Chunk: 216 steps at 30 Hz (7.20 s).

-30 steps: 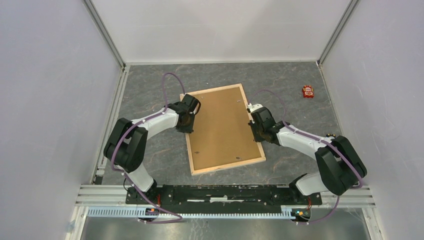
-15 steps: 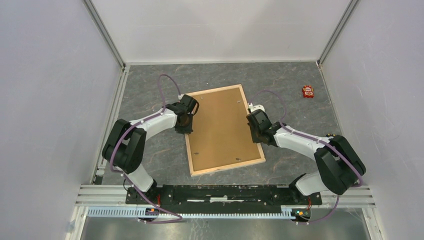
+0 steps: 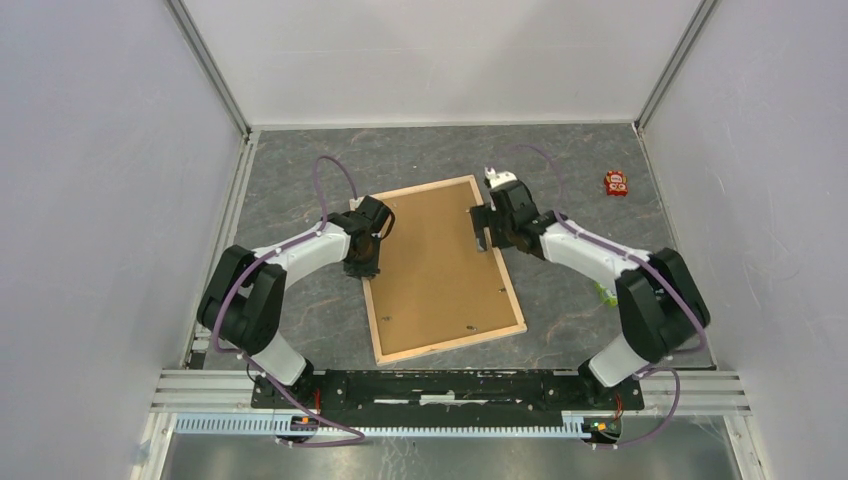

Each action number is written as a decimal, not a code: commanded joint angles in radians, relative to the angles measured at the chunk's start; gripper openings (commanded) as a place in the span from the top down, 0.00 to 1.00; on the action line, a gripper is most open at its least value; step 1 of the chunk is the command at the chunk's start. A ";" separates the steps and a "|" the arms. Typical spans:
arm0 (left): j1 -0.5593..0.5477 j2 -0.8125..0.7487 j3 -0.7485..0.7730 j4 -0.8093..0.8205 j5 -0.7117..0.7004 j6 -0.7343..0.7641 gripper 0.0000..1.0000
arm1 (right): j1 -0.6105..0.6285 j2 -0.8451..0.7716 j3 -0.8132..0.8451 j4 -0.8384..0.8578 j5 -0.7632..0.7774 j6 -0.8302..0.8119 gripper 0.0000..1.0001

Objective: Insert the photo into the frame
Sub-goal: Install the photo frame at the center of the board, then adjust the photo frame at the center of the board.

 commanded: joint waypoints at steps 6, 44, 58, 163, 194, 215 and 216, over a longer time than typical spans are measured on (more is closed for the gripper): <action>-0.005 -0.037 -0.015 -0.046 -0.048 0.051 0.98 | -0.053 0.203 0.262 0.021 -0.125 -0.038 0.16; -0.009 -0.020 -0.008 -0.040 0.001 0.048 0.98 | -0.097 0.482 0.524 0.049 -0.102 -0.031 0.36; -0.012 -0.014 -0.005 -0.037 0.016 0.045 0.98 | -0.095 0.530 0.531 0.045 -0.079 -0.095 0.42; -0.050 -0.480 -0.215 -0.052 0.088 -0.998 0.07 | -0.138 -0.467 -0.515 0.656 -0.811 0.345 0.21; -0.145 -0.170 -0.206 -0.022 -0.078 -0.943 0.83 | -0.141 -0.527 -0.451 0.368 -0.550 0.146 0.22; -0.053 -0.134 -0.004 -0.051 -0.137 0.015 0.98 | -0.196 -0.037 0.090 -0.035 -0.141 -0.166 0.06; -0.042 -0.124 0.012 -0.053 -0.143 0.023 0.98 | -0.204 -0.015 0.100 -0.060 -0.125 -0.176 0.08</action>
